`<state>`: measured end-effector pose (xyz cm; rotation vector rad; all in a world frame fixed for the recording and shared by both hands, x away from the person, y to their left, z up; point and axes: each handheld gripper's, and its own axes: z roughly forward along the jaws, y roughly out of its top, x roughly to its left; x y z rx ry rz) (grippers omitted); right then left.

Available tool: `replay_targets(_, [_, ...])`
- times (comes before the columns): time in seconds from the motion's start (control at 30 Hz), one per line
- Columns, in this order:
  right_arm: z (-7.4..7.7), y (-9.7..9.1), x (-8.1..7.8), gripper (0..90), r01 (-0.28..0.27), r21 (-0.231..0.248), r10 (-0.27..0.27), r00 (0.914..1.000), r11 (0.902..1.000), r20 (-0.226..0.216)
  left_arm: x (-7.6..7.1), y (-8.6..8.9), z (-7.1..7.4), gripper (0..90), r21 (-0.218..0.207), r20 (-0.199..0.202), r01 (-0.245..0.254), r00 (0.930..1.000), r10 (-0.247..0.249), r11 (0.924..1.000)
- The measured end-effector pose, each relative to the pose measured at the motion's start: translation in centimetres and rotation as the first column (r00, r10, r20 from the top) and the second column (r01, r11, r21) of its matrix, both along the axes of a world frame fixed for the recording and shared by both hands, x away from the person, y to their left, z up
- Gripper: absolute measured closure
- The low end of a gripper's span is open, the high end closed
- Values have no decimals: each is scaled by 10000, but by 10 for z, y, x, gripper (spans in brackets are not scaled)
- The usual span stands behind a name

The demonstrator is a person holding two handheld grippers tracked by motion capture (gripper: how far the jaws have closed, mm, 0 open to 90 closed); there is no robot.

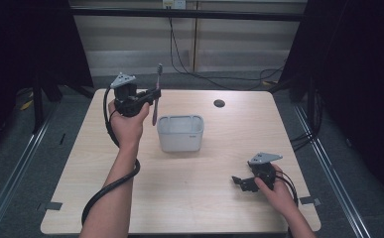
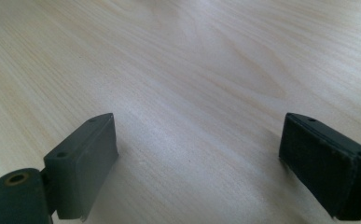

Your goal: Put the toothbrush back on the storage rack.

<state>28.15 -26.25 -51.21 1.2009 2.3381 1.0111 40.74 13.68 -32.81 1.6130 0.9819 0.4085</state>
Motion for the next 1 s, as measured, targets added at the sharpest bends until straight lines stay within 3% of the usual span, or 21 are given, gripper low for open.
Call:
replay_targets(0.67, [0,0,0,107,-27,-19,27,10000,10000,16,5,-11,-6,802,-213,386,28,9993,-20,9998])
replay_targets(1.0, [0,0,0,107,-45,-32,45,10000,10000,20,6,-16,-17,801,-243,277,1,9996,6,9997])
